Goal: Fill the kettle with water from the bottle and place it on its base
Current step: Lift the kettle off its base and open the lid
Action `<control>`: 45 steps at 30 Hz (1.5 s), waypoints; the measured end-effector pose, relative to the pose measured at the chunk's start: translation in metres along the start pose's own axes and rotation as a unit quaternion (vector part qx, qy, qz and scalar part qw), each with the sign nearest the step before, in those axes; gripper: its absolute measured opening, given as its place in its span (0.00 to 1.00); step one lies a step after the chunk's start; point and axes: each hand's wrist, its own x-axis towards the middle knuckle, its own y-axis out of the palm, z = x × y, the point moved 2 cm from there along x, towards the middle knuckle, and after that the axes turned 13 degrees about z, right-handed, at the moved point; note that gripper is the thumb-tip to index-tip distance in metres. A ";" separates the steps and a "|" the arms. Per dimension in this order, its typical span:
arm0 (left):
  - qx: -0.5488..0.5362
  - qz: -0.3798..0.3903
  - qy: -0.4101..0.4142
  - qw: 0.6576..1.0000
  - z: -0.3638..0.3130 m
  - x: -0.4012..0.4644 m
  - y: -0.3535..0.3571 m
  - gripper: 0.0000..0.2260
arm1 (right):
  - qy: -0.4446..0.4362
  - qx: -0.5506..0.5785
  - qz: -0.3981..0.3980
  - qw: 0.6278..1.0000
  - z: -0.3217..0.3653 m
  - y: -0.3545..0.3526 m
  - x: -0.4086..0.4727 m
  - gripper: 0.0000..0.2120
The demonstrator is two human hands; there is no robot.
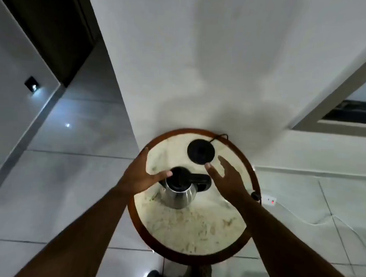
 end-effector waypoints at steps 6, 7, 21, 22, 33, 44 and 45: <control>0.052 0.124 -0.040 0.990 0.055 0.037 0.071 0.62 | 0.073 -0.013 0.048 0.996 -0.047 0.068 0.041 0.49; 0.048 0.136 -0.035 0.989 0.059 0.045 0.076 0.61 | 0.084 -0.017 0.049 0.995 -0.051 0.075 0.049 0.50; -0.058 0.047 0.015 0.997 0.086 0.074 0.095 0.41 | 0.036 -0.196 0.012 0.980 -0.060 0.096 0.101 0.50; -0.058 0.044 0.015 0.997 0.087 0.075 0.097 0.41 | 0.036 -0.200 0.010 0.979 -0.059 0.096 0.103 0.49; -0.072 0.058 0.043 0.995 0.089 0.080 0.101 0.42 | 0.002 -0.184 0.034 0.982 -0.045 0.074 0.110 0.27; -0.090 0.077 0.030 0.992 0.087 0.082 0.098 0.43 | -0.029 0.077 0.211 0.974 -0.050 0.021 0.107 0.11; -0.090 0.076 0.023 0.993 0.086 0.081 0.098 0.42 | -0.024 0.084 0.209 0.974 -0.050 0.020 0.105 0.10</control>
